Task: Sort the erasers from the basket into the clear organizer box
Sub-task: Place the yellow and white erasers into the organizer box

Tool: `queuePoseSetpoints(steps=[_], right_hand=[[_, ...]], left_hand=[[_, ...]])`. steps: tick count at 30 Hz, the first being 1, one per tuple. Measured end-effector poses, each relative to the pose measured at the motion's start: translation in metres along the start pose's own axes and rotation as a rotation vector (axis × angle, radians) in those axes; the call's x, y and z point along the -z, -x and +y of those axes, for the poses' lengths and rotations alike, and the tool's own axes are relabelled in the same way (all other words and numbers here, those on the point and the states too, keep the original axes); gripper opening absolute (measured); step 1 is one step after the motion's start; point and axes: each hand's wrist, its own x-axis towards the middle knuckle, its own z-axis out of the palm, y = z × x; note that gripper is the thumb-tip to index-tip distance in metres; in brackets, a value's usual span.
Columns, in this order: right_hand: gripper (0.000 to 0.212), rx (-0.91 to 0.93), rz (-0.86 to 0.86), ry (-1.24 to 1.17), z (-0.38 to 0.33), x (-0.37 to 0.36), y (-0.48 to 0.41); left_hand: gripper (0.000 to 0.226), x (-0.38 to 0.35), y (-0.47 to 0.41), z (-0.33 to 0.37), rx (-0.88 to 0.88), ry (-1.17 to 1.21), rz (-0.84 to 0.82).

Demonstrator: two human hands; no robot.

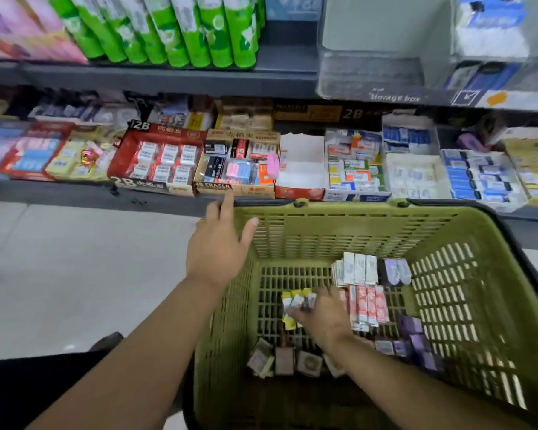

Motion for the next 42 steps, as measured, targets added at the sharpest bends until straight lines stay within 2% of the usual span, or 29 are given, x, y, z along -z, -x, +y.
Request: queuePoseSetpoints(steps=[3, 6, 9, 14, 18, 20, 22, 27, 32, 36, 39, 40, 42], right_hand=[[0.089, 0.030, 0.040, 0.271, -0.008, -0.008, -0.012], [0.108, 0.111, -0.023, 0.418, -0.009, -0.013, -0.029], [0.115, 0.180, -0.108, 0.520, -0.010, -0.022, -0.040], [0.104, 0.250, -0.111, 0.616, -0.010, -0.035, -0.044], [0.085, 0.491, -0.172, 0.655, -0.009, -0.048, -0.039], [0.081, 0.534, -0.195, 0.630, -0.005, -0.053, -0.037], [0.079, 0.499, -0.182, 0.583, -0.003, -0.055, -0.037], [0.088, 0.267, -0.095, 0.584, -0.011, -0.064, -0.033], [0.082, 0.116, -0.115, 0.480, -0.015, -0.071, -0.032], [0.051, 0.175, -0.142, 0.345, -0.012, -0.068, -0.032], [0.031, 0.223, -0.160, 0.150, -0.007, -0.059, -0.035], [0.030, 0.226, -0.193, 0.087, -0.005, -0.056, -0.037], [0.040, 0.218, -0.273, 0.029, -0.002, -0.049, -0.040]], left_hand=[[0.071, -0.003, 0.001, -0.001, 0.000, -0.012, 0.022], [0.072, -0.004, 0.000, 0.000, -0.013, -0.013, 0.040], [0.072, -0.006, 0.000, 0.001, -0.017, -0.021, 0.065], [0.072, -0.007, 0.000, -0.002, -0.012, -0.026, 0.071], [0.072, -0.008, 0.001, -0.002, -0.005, -0.030, 0.078], [0.072, -0.008, 0.000, -0.001, -0.006, -0.034, 0.082], [0.072, -0.009, 0.000, -0.001, -0.008, -0.032, 0.081], [0.071, -0.009, 0.000, -0.002, -0.007, -0.020, 0.082], [0.071, -0.009, 0.001, -0.001, -0.010, -0.026, 0.075], [0.071, -0.008, 0.002, -0.003, -0.006, -0.032, 0.077], [0.070, -0.008, 0.002, -0.003, -0.014, -0.036, 0.079], [0.070, -0.008, 0.001, -0.003, -0.017, -0.036, 0.080], [0.070, -0.009, 0.002, -0.003, -0.014, -0.032, 0.083]])
